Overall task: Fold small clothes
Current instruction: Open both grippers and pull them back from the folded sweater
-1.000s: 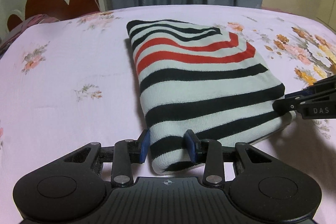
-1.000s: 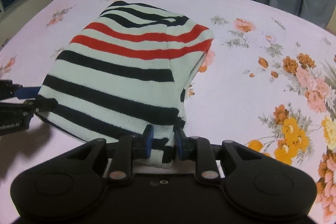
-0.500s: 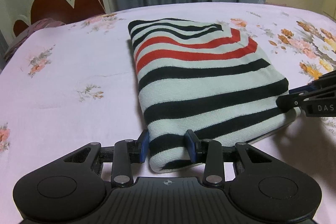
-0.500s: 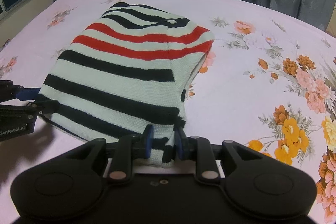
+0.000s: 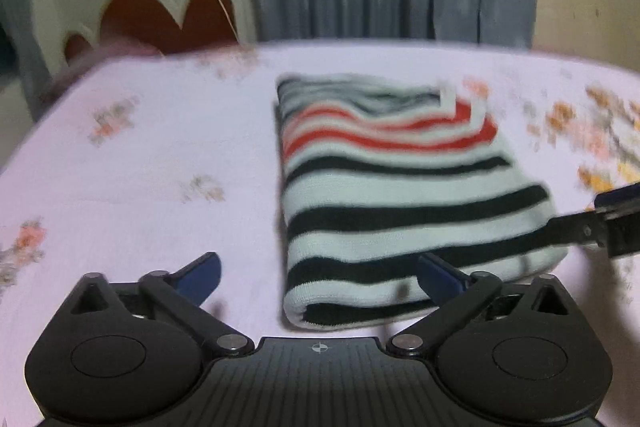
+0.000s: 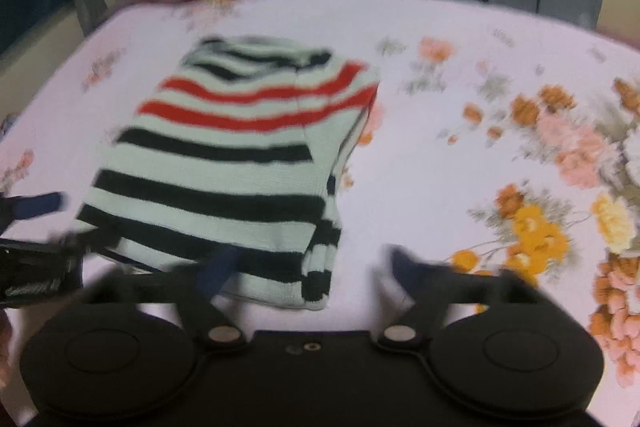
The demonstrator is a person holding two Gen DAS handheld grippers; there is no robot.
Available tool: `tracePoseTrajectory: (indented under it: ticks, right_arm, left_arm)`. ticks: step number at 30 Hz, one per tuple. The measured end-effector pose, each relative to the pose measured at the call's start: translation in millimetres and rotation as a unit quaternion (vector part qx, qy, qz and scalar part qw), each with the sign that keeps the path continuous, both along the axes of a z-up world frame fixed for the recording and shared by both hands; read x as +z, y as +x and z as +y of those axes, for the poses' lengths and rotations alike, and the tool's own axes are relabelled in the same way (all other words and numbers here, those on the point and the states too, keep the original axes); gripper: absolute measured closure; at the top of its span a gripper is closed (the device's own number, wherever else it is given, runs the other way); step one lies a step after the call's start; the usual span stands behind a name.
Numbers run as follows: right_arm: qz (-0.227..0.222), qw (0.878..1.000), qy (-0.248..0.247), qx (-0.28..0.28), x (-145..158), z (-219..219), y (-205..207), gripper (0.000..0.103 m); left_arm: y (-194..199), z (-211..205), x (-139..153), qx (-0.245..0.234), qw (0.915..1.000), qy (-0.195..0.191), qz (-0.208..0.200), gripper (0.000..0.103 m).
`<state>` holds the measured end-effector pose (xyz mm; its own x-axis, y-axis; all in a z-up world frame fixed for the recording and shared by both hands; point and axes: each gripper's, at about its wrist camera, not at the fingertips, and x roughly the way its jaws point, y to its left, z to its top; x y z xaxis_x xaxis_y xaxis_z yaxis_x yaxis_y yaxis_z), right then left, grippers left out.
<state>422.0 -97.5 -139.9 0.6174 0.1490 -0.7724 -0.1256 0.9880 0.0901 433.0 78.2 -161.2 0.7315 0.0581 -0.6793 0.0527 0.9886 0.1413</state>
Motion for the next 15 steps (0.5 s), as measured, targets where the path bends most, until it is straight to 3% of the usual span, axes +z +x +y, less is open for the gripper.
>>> tracePoseTrajectory:
  ticks: [2,4,12,15]
  right_arm:
    - [-0.007,1.000,-0.019,-0.010,5,-3,-12,0.010]
    - [-0.008,1.000,-0.022,-0.021,7,-8,-23,0.000]
    - [-0.035,0.999,-0.019,-0.026,24,-15,-70,0.001]
    - [-0.066,0.997,-0.020,-0.025,40,-13,-94,0.001]
  left_arm:
    - [-13,-4,3,-0.008,1.0000,-0.004,0.003,0.000]
    - [-26,-5,7,0.000,0.9999,-0.011,-0.003,0.000]
    - [-70,-13,32,0.026,0.9991,-0.031,-0.016,0.000]
    - [-93,-15,49,0.024,0.9982,-0.044,-0.032,0.000]
